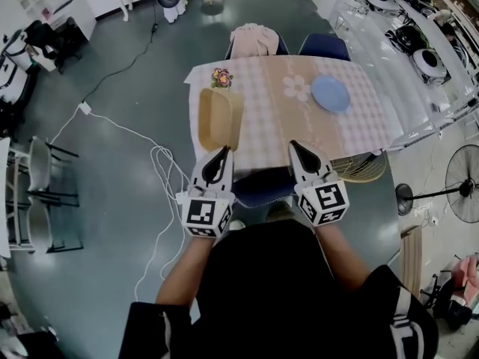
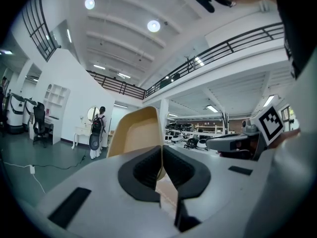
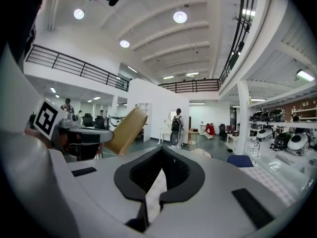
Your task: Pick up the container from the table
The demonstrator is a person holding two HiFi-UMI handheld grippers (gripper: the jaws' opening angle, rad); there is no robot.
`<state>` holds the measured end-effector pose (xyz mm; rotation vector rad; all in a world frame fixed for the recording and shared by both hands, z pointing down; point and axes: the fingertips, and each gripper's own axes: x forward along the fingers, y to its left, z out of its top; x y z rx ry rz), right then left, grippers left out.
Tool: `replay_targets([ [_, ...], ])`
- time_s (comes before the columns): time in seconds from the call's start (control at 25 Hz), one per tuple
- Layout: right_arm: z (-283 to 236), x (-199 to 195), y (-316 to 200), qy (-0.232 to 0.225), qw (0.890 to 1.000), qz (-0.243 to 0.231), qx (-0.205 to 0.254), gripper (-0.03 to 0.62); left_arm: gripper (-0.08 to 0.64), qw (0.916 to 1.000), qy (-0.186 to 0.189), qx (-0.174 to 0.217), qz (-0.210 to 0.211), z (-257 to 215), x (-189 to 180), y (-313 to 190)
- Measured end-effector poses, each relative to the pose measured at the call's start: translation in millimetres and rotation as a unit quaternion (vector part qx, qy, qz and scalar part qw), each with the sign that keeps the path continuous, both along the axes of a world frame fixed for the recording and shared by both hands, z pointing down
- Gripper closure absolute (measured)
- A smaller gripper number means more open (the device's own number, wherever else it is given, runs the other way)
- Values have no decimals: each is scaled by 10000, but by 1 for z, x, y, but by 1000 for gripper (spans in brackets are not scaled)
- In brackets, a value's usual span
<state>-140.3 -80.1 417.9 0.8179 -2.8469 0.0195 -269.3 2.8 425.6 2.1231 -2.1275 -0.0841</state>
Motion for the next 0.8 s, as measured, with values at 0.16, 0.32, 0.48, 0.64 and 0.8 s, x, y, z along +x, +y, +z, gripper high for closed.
replay_targets([
  [0.16,-2,-4,5,98,9999,28,104,594,546,10000,40,-19,-21,0,-2,7],
  [0.32,5,-1,3,107,9999,93,63,594,546,10000,46,-15,-27,1,-3,7],
  [0.48,6,6,1,113,9997,203,15,594,546,10000,38,-17,20,-2,0,7],
  [0.64,7,10,-2,123,9996,248,7,594,546,9999,44,-5,94,0,5,5],
  [0.8,7,15,-7,109,9997,238,-4,594,546,9999,57,-27,100,4,12,0],
])
